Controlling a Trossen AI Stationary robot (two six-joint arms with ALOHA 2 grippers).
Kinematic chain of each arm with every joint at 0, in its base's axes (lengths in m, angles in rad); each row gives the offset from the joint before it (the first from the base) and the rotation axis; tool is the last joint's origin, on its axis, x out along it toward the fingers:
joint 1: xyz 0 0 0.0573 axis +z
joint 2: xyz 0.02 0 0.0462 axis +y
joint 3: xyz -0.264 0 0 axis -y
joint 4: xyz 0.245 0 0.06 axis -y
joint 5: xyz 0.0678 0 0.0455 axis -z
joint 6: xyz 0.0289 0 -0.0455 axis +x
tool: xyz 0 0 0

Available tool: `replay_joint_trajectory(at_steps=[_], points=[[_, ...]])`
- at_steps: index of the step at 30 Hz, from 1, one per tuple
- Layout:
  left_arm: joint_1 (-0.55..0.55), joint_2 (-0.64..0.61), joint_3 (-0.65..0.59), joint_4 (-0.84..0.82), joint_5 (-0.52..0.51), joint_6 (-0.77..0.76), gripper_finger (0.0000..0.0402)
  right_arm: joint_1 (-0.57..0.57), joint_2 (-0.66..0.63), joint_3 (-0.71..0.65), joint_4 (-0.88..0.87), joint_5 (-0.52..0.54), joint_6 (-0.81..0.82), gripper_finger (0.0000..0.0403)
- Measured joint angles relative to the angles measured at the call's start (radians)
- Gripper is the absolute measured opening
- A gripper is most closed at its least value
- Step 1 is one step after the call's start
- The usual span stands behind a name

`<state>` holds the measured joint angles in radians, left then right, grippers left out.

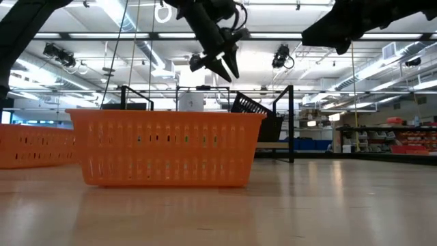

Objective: Stack baskets on shelf by color
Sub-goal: Stack the black bin on top of the stacked black bin on the shelf

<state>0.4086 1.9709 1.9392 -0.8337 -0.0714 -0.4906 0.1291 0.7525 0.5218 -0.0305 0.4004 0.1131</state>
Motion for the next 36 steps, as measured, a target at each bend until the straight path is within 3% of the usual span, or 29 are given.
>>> replay_joint_trajectory(at_steps=[6, 10, 13, 18, 25, 30, 36], points=[[-0.012, -0.094, 0.000, -0.084, 0.019, 0.269, 0.0133, -0.002, 0.037, 0.000, -0.028, 0.069, -0.059, 0.0135], [-0.066, -0.165, 0.000, -0.158, -0.101, 0.426, 0.0127, -0.011, 0.108, 0.000, 0.006, 0.105, -0.114, 0.0135], [-0.113, -0.200, 0.000, -0.109, -0.158, 0.509, 0.0122, -0.029, 0.169, 0.000, 0.086, 0.106, -0.197, 0.0135], [-0.157, -0.245, 0.000, 0.070, -0.125, 0.588, 0.0121, -0.081, 0.234, 0.049, 0.150, 0.097, -0.316, 0.0135], [-0.182, -0.301, 0.001, 0.378, 0.011, 0.641, 0.0117, -0.148, 0.331, 0.278, -0.078, 0.017, -0.331, 0.0135], [-0.188, -0.301, 0.000, 0.385, 0.083, 0.654, 0.0117, -0.211, 0.461, 0.420, -0.217, 0.004, -0.347, 0.0137], [-0.175, -0.333, -0.069, 0.407, 0.071, 0.661, 0.0117, -0.297, 0.627, 0.471, -0.239, -0.069, -0.347, 0.0154]])
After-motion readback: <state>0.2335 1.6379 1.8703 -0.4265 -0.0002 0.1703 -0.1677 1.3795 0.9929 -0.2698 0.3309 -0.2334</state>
